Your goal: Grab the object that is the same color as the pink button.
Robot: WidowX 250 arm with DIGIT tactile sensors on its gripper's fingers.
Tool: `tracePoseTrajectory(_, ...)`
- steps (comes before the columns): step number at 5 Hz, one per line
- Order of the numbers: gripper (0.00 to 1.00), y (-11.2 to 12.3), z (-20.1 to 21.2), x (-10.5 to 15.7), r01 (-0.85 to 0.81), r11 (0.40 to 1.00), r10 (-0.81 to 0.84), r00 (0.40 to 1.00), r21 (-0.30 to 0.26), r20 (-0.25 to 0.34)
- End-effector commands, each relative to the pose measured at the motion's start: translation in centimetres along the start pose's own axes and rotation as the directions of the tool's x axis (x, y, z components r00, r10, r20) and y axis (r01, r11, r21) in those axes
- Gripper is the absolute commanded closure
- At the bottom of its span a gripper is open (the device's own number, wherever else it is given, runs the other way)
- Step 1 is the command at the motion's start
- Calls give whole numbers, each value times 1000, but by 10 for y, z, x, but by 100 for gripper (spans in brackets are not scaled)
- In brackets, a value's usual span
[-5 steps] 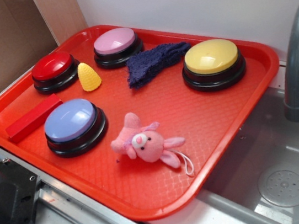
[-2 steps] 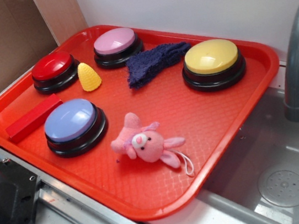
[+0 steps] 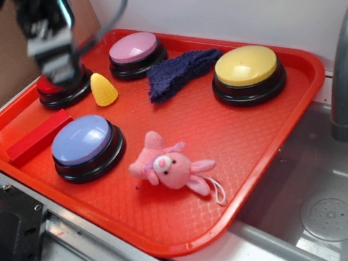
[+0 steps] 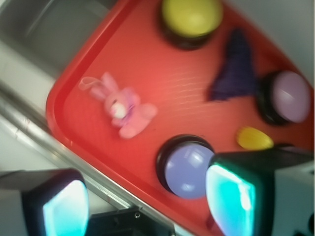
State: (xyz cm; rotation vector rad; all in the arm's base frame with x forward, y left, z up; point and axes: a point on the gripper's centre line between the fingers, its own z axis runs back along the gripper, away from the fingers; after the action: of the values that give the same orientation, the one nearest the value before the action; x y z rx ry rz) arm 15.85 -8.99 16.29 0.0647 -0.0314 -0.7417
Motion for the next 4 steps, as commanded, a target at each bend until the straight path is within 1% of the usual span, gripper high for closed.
tracePoseTrajectory(1,0,-3,-63,2,432,902,-432,901,-19,-33)
tracePoseTrajectory(2,0,0,-82,13,445,895,-445,895,-10,-23)
tracePoseTrajectory(3,0,2,-98,25,475,879,-476,879,-30,-36)
tracePoseTrajectory(4,0,-2,-118,25,512,850,-518,855,-127,-26)
